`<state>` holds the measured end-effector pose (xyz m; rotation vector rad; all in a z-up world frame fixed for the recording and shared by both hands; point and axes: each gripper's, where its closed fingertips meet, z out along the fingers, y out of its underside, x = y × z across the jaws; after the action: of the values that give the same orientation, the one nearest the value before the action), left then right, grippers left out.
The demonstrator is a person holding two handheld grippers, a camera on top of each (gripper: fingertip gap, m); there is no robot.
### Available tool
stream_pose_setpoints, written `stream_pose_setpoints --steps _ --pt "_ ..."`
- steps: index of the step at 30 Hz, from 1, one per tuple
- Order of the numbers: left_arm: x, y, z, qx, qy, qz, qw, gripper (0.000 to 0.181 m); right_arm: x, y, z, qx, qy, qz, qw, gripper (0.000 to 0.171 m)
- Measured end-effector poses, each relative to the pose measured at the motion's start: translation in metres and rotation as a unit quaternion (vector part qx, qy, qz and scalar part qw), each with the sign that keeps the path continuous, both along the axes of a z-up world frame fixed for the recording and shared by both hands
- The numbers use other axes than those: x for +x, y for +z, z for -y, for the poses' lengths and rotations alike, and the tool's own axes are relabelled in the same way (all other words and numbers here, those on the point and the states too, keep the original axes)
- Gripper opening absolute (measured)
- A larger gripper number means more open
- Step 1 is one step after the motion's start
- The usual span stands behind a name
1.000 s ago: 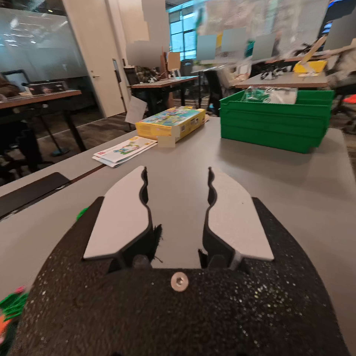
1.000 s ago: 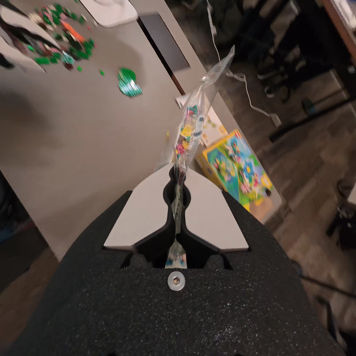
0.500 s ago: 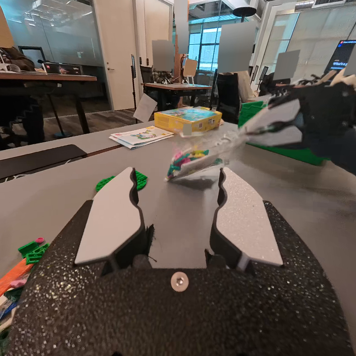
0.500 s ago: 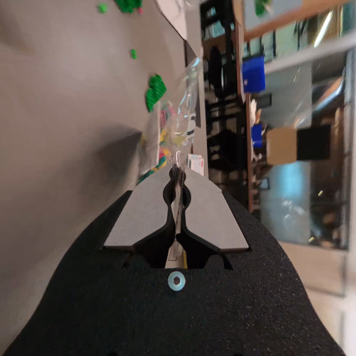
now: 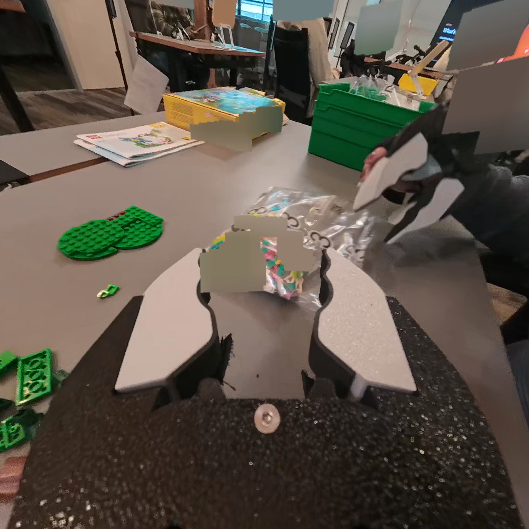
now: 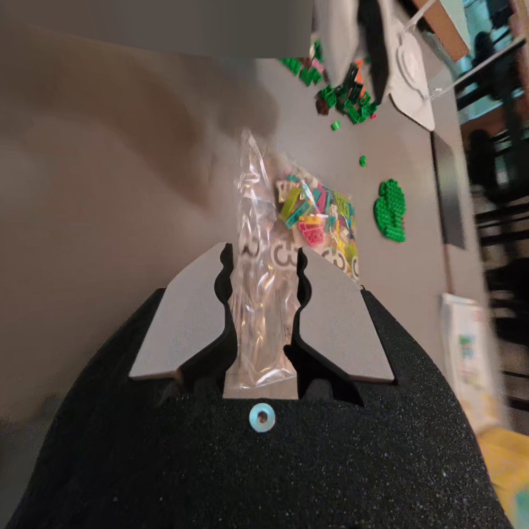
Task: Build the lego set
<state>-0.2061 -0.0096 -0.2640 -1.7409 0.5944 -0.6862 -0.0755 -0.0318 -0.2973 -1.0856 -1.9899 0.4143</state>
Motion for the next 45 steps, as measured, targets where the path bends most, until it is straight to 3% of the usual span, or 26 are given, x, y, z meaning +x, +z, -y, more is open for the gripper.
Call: stream_pose_setpoints --steps 5,7,13,20,25,29,34,39,45 --pt "0.006 -0.009 0.004 -0.026 -0.024 -0.003 0.999 0.070 0.022 0.030 -0.019 -0.211 -0.015 -0.041 0.977 0.049" --pt "0.008 -0.013 0.004 -0.032 -0.027 -0.013 0.999 0.070 0.026 0.039 -0.037 -0.242 -0.029 -0.074 0.967 0.050" --pt "0.015 -0.022 0.006 -0.047 -0.036 -0.022 0.998 0.069 0.028 0.047 -0.124 -0.158 -0.171 -0.274 0.933 0.049" --pt "0.015 -0.031 0.004 -0.056 -0.030 -0.034 0.997 0.068 0.042 0.042 -0.147 -0.108 -0.243 -0.346 0.900 0.032" --pt "0.016 -0.031 0.004 -0.069 -0.034 -0.011 0.997 0.066 0.042 0.031 -0.154 -0.138 -0.267 -0.315 0.900 0.031" --pt "0.017 -0.032 0.004 -0.091 -0.034 0.004 0.995 0.066 0.044 0.012 -0.146 -0.236 -0.278 -0.205 0.908 0.034" --pt "0.008 -0.040 -0.009 -0.185 0.025 0.102 0.977 0.056 0.059 -0.027 -0.147 -0.369 -0.351 -0.067 0.858 0.056" --pt "0.013 -0.044 -0.007 -0.256 0.022 0.165 0.952 0.058 0.055 -0.027 -0.120 -0.497 -0.320 -0.030 0.806 0.050" --pt "0.026 -0.048 -0.001 -0.266 0.003 0.146 0.953 0.058 0.051 -0.039 -0.099 -0.517 -0.308 0.032 0.798 0.045"
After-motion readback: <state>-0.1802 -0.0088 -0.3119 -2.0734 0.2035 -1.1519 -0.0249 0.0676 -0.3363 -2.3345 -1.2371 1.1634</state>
